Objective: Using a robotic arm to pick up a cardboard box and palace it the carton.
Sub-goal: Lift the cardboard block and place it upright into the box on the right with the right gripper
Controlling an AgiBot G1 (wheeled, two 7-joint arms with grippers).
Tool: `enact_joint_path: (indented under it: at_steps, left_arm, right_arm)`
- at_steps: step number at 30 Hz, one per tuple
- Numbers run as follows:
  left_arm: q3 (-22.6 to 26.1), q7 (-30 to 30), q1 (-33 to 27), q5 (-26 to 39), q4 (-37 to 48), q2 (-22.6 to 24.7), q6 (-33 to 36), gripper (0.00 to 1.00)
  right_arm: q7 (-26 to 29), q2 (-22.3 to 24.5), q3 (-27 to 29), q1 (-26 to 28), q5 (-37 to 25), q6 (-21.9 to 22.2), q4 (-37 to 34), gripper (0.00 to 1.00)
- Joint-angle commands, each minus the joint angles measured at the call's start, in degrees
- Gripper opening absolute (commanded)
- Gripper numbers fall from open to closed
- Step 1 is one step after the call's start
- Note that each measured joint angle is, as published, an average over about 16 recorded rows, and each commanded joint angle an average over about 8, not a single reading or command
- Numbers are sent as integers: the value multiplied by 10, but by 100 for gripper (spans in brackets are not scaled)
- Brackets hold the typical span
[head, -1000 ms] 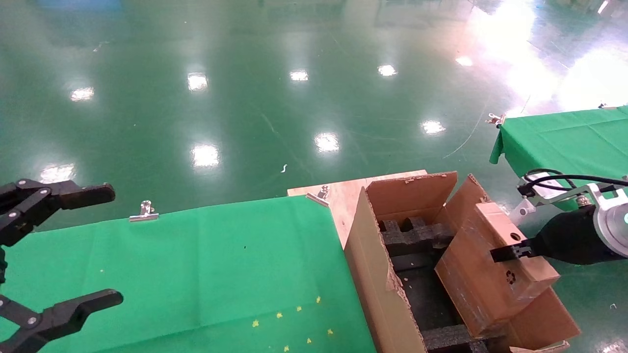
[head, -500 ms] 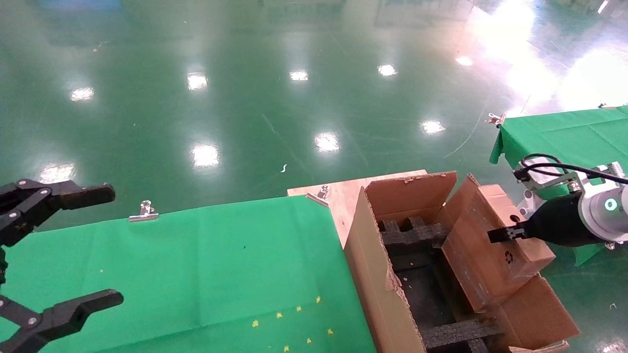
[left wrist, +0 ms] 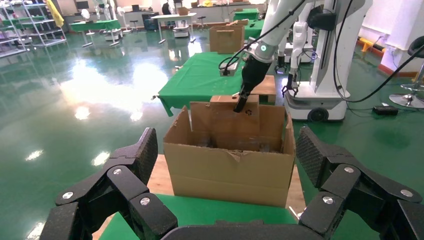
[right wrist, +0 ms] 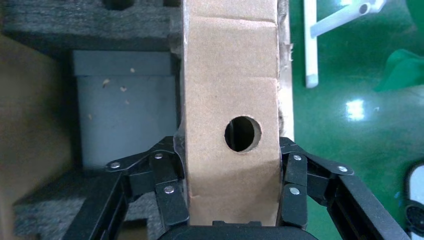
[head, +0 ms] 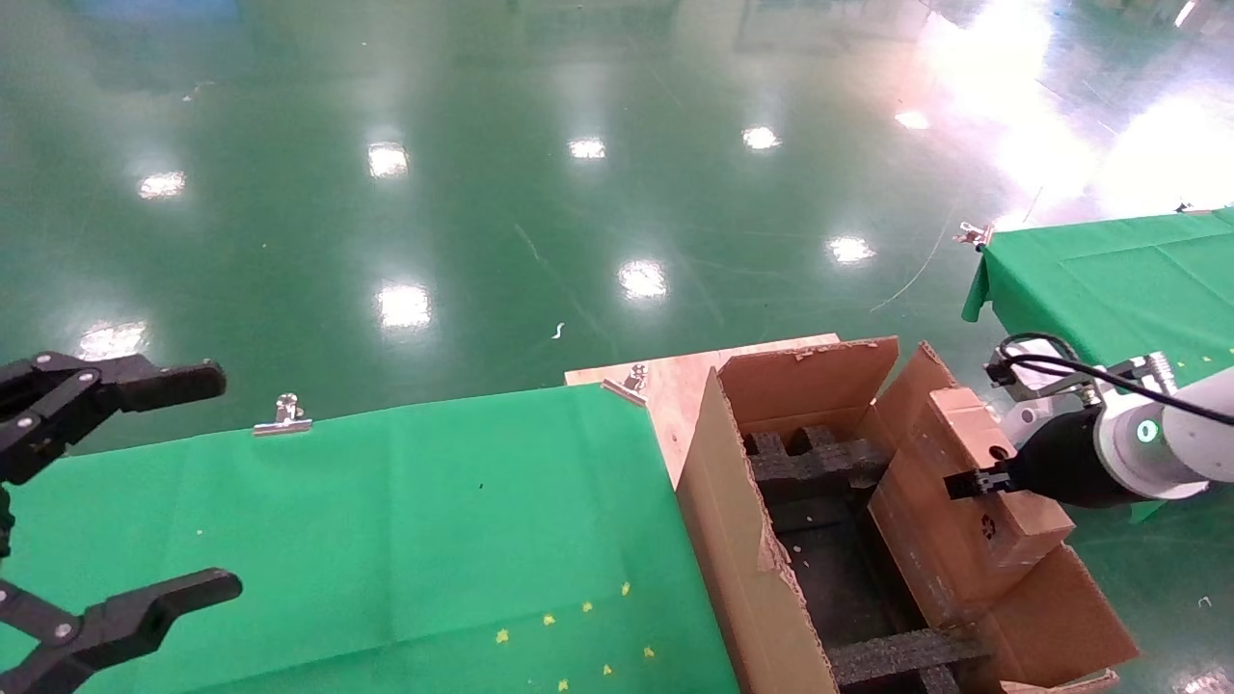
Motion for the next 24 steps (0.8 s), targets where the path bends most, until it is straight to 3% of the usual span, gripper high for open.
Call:
enact_joint_path:
  at_steps: [1,13,24]
  left_arm:
    - [0,0,0,0,0,0,0,100]
    - [0,0,0,0,0,0,0,100]
    - [0,0,0,0,0,0,0,100]
  right_arm:
    - [8,-3,-4,-9,-7,8,0,0]
    - [114,-19,-23,-72,-127,92,0,0]
    - [191,-51,-23,-88,-214,87,3,0]
